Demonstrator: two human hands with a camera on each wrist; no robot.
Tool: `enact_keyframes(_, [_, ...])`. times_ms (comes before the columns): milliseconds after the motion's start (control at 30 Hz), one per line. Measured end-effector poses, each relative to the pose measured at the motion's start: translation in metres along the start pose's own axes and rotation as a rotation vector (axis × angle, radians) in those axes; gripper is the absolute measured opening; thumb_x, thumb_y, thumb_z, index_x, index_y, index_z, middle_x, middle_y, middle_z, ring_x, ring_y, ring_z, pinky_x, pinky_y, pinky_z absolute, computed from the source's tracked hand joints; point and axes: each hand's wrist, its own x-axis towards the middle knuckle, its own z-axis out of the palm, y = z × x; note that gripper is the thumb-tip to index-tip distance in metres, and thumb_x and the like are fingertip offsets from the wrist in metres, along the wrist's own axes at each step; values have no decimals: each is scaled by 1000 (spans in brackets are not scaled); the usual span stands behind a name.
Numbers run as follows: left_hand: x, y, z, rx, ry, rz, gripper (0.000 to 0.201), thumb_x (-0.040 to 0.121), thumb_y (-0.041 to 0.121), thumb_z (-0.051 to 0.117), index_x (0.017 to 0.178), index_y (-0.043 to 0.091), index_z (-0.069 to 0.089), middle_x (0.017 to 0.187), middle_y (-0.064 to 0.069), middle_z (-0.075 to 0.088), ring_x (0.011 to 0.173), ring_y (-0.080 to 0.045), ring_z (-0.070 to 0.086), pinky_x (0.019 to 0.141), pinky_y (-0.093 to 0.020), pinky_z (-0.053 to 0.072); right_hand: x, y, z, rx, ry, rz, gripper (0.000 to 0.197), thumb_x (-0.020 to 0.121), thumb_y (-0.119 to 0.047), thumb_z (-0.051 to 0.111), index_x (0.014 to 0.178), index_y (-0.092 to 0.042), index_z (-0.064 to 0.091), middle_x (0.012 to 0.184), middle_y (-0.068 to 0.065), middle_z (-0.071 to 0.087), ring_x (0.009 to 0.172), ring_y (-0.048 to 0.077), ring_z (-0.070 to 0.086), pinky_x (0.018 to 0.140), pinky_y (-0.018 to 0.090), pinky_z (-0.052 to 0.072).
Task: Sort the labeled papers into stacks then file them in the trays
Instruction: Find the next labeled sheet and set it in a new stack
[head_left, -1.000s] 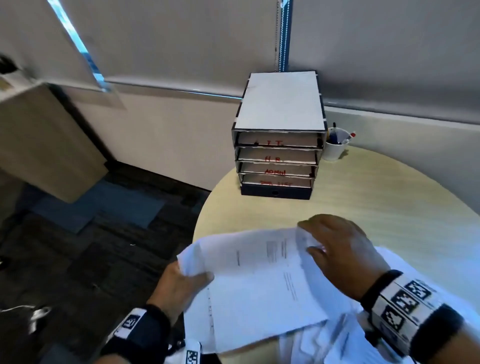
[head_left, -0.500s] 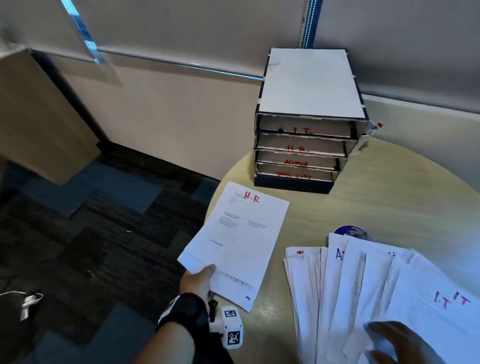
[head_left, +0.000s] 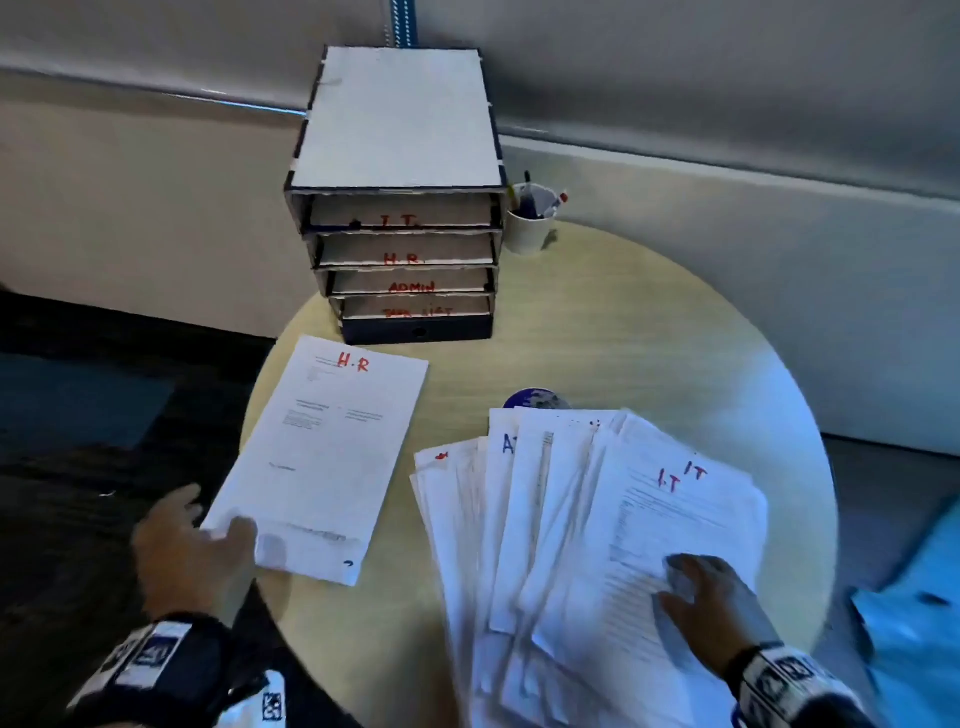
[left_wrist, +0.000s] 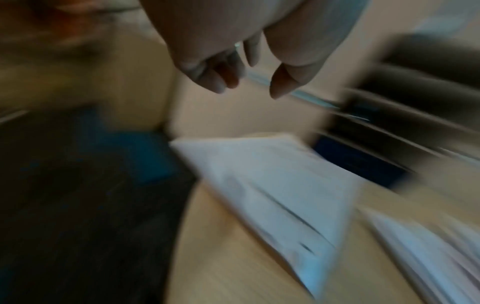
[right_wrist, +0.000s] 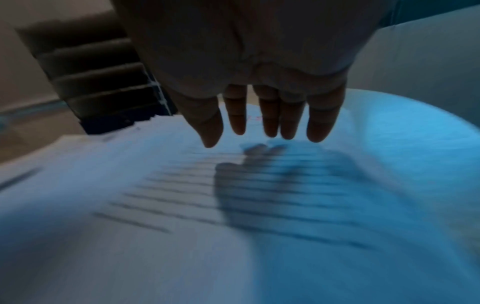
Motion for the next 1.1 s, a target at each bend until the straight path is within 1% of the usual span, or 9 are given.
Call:
enact_keyframes(133, [-83,72,47,177,-634,737,19,90,25,65,109,27,61,100,7,58,84,-13,58,77,-28,45,-5,35,5,-62,-103,38,76,78,-53,65,146,-40,33,149,4,33,136,24,37,112,31,32])
enact_keyframes(200, [-116,100,91,352,-936,901,26,95,39,57,118,28,57,106,6,54,93,-15,55,81,-29,44,-6,37,11,-69,-129,-6,84,76,-61,63,148,-45,23,155,4,23,141,25,29,116,34,29])
enact_keyframes(267, [-146,120,136,510,-1078,952,41,95,43,55,128,19,52,118,-3,49,104,-27,53,90,-35,46,-8,40,15,-104,-127,-34,89,76,-64,61,150,-46,16,159,7,13,145,26,20,117,38,28])
enact_keyframes(367, [-180,139,185,631,-1051,901,53,90,45,59,130,12,44,127,-9,40,116,-35,46,96,-46,46,-11,45,18,-143,-128,-86,89,78,-65,55,149,-47,5,162,5,-6,149,27,4,117,44,25])
enact_keyframes(467, [-197,152,214,643,-906,693,71,85,53,63,139,15,38,138,-10,34,127,-34,40,100,-46,45,-10,52,21,-162,-129,-136,88,78,-63,53,148,-50,2,162,4,-14,149,28,-5,116,47,22])
enact_keyframes(667, [-206,165,239,563,-792,494,57,79,48,70,122,20,46,122,-8,45,112,-32,51,89,-44,51,-6,73,17,-215,-184,-244,92,78,-63,54,148,-51,-4,162,6,-17,148,32,-7,117,49,18])
enact_keyframes(767, [-211,167,241,377,-742,421,33,80,35,70,101,21,49,105,-5,53,95,-29,56,80,-41,53,-4,79,12,-209,-201,-285,95,77,-61,59,147,-52,-5,162,3,-18,148,30,-9,119,48,14])
enact_keyframes(967, [-215,163,231,154,-746,678,16,99,28,51,88,18,43,80,-1,52,74,-27,49,64,-33,38,1,93,-2,-153,-189,-363,78,77,-66,56,146,-53,21,164,-1,-3,149,22,3,121,39,15])
enact_keyframes(1100, [-198,138,221,-34,-769,601,24,98,28,57,79,22,44,60,8,43,57,-13,38,56,-30,32,4,101,-6,84,-81,-297,57,83,-58,60,137,-43,48,159,-9,24,143,10,24,116,19,16])
